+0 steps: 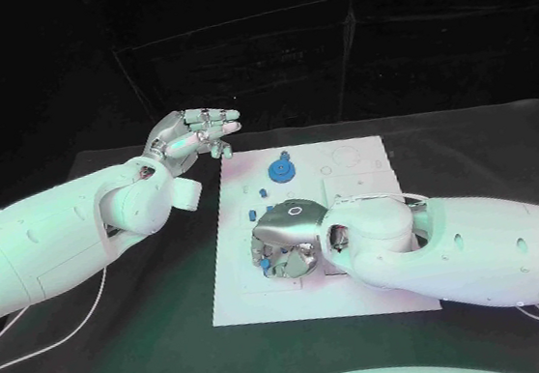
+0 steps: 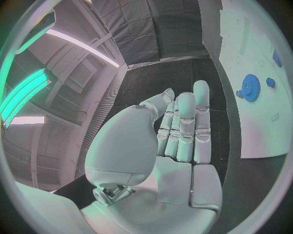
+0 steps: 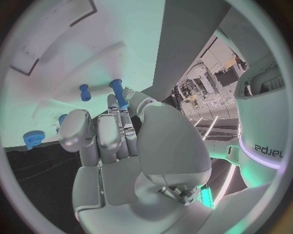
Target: Assemble the parts on the task board
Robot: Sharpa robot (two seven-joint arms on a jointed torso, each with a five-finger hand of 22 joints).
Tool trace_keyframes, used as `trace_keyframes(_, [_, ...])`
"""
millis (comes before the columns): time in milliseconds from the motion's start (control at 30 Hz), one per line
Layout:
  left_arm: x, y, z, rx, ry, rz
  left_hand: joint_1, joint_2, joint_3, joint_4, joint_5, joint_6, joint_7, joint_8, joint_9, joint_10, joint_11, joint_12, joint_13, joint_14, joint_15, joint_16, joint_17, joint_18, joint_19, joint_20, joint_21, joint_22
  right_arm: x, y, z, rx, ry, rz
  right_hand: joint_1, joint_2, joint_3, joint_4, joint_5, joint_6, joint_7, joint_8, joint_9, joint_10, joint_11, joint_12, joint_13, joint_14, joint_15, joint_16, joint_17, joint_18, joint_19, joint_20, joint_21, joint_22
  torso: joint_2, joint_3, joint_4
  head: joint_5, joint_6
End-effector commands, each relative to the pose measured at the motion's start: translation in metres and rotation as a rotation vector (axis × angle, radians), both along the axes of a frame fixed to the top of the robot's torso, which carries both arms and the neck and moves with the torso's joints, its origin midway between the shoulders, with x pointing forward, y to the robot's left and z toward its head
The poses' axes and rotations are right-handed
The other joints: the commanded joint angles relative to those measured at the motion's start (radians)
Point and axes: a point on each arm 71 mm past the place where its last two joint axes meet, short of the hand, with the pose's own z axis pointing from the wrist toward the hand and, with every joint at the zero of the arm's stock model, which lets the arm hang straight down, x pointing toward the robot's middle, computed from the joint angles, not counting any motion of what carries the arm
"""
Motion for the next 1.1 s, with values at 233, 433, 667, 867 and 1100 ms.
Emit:
trace_keyframes(233, [0.000, -0.001, 0.001, -0.008, 0.002, -0.013, -0.010, 0.000, 0.001, -0.008, 0.004, -0.006, -0.001, 0.007, -0.002, -0.009, 0.001, 0.005, -0.001, -0.004, 0.002, 0.006, -0.002, 0.005, 0.003, -0.001, -0.007, -0.001, -0.001, 0.002, 0.002, 0.020, 0.006, 0.002, -0.044, -0.027, -0.045, 0.015, -0.022, -0.070, 0.002, -0.006, -0.003, -0.014, 0.009, -0.013, -0.002, 0.009, 0.007, -0.009, -0.012, 0.013, -0.012, 0.004, -0.019, -0.027, -0.001, 0.0001, -0.0012, -0.003, 0.000])
trace_keyframes(433, [0.000, -0.001, 0.001, -0.007, 0.004, -0.013, -0.010, 0.000, 0.001, -0.008, 0.004, -0.006, -0.001, 0.007, -0.002, -0.009, 0.001, 0.005, -0.001, -0.004, 0.002, 0.006, -0.002, 0.005, 0.003, -0.001, -0.007, -0.001, 0.001, -0.001, 0.000, 0.004, 0.009, -0.017, -0.052, -0.032, -0.135, 0.021, -0.026, -0.126, 0.017, 0.000, 0.001, -0.149, 0.029, -0.014, -0.008, -0.015, 0.024, -0.063, -0.093, 0.032, -0.061, 0.018, -0.091, -0.143, -0.001, 0.0004, -0.0005, -0.005, -0.001])
trace_keyframes(667, [0.000, 0.000, 0.001, -0.007, 0.004, -0.012, -0.010, 0.000, 0.001, -0.008, 0.004, -0.006, -0.001, 0.007, -0.002, -0.009, 0.001, 0.005, -0.001, -0.004, 0.002, 0.006, -0.002, 0.005, 0.003, -0.001, -0.007, -0.001, 0.001, -0.004, 0.003, 0.041, -0.007, -0.021, -0.038, -0.010, -0.199, 0.023, -0.020, -0.126, 0.019, 0.005, 0.004, -0.175, 0.032, 0.008, -0.006, -0.012, 0.025, -0.068, -0.099, 0.033, -0.058, 0.020, -0.102, -0.154, 0.000, 0.0003, -0.0002, -0.007, 0.000])
trace_keyframes(867, [0.000, 0.001, 0.001, -0.006, 0.004, -0.010, -0.010, 0.000, 0.001, -0.009, 0.004, -0.007, -0.001, 0.007, -0.002, -0.011, 0.002, 0.005, -0.002, -0.004, 0.002, 0.005, -0.004, 0.005, 0.003, -0.001, -0.007, -0.001, 0.002, -0.018, 0.009, 0.124, -0.037, -0.043, -0.041, -0.003, -0.276, 0.040, 0.008, -0.125, 0.019, 0.005, 0.004, -0.198, 0.032, 0.029, -0.006, -0.016, 0.026, -0.081, -0.119, 0.039, -0.066, 0.021, -0.126, -0.190, -0.001, 0.0011, -0.0021, -0.008, 0.002])
trace_keyframes(1100, [-0.001, 0.003, 0.001, -0.005, 0.003, -0.006, -0.010, 0.000, 0.001, -0.009, 0.004, -0.007, -0.001, 0.007, -0.002, -0.011, 0.002, 0.005, -0.002, -0.004, 0.002, 0.005, -0.004, 0.005, 0.003, -0.001, -0.007, -0.001, 0.007, -0.075, 0.017, 0.260, 0.110, -0.221, -0.047, 0.027, -0.345, 0.079, 0.031, -0.078, 0.010, 0.027, 0.011, -0.060, 0.011, 0.141, 0.028, -0.002, 0.011, -0.049, -0.067, 0.036, -0.053, 0.013, -0.118, -0.172, -0.004, -0.0007, -0.0034, -0.024, 0.010])
